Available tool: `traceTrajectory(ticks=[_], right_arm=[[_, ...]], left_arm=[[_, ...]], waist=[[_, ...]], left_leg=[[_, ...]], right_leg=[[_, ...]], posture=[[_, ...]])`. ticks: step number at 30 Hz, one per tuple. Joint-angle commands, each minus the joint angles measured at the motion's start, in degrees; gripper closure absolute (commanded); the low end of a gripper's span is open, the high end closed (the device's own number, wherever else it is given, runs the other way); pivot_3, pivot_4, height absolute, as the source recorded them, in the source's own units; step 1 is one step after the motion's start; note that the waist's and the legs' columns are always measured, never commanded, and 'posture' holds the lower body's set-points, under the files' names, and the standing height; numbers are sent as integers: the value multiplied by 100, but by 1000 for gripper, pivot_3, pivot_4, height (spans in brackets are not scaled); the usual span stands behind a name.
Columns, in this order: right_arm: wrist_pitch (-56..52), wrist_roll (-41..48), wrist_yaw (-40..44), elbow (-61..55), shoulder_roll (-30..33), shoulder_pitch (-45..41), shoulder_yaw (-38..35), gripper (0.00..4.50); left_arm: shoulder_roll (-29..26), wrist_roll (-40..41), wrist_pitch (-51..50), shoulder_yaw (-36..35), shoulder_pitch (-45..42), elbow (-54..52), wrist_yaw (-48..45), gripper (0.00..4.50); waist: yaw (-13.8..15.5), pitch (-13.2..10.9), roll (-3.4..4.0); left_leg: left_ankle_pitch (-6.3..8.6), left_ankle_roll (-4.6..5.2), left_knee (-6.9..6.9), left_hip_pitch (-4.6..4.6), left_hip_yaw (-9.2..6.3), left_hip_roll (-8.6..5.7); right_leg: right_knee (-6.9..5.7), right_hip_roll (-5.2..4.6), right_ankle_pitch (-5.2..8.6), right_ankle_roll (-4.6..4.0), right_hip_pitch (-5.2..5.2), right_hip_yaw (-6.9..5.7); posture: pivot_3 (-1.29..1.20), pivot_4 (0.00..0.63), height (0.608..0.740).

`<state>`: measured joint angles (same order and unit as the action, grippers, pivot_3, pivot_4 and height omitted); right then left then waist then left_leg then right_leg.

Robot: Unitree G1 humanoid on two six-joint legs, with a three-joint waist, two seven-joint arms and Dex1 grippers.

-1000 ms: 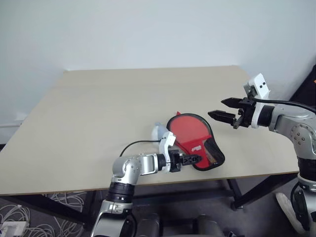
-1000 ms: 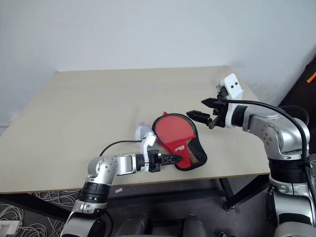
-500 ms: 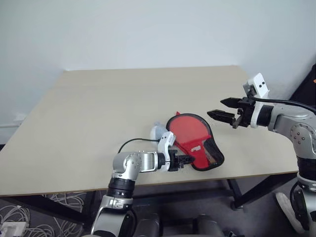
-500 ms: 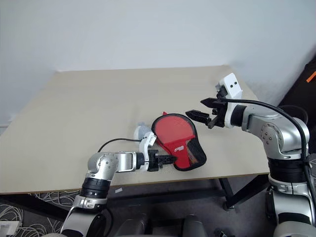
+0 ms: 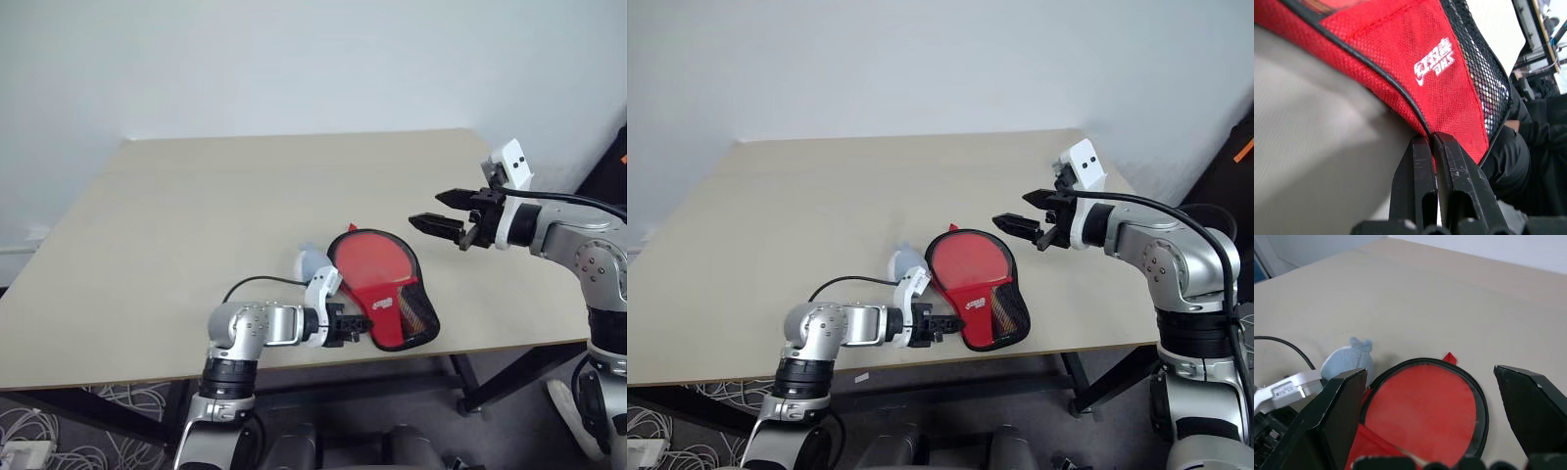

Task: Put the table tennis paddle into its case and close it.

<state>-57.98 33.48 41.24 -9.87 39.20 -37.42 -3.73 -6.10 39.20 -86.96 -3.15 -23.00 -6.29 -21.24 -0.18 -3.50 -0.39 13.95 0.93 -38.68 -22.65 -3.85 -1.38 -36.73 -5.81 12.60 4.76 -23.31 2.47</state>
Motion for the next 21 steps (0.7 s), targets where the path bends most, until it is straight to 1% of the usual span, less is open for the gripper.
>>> traceTrajectory(ticks=[1,5,8,15,21], right_arm=[[11,98,-21,-218,11,-81,-135,0],[15,113,-8,-210,-1,-75,-106,0],[13,116,-6,-215,-21,-82,-82,0],[14,117,15,-209,-56,-113,-23,0],[30,87,50,-157,-52,-164,13,0]], left_arm=[[-402,598,-540,-262,131,-771,-71,4488],[-1206,1462,-554,-70,598,-1337,-82,4488],[-1501,1880,-554,20,767,-1503,38,4488],[-1415,2414,-554,9,878,-1573,549,4488],[-1555,2719,-554,46,1038,-1674,749,4488]], waist=[[-14,0,1],[-47,-1,1],[-71,-1,1],[-96,-1,0],[-97,-1,0]], left_leg=[[0,0,2,0,0,2],[0,-1,3,0,0,1],[0,-1,4,1,-1,2],[0,-1,6,1,-3,1],[0,-1,6,1,-3,1]], right_leg=[[0,1,0,0,-1,0],[0,0,0,0,-2,0],[0,-1,0,-2,-2,0],[1,-1,1,-2,-1,-1],[1,-1,1,-3,-2,0]], posture=[[0,0,698],[0,0,698],[0,0,698],[0,0,698],[0,0,698]])
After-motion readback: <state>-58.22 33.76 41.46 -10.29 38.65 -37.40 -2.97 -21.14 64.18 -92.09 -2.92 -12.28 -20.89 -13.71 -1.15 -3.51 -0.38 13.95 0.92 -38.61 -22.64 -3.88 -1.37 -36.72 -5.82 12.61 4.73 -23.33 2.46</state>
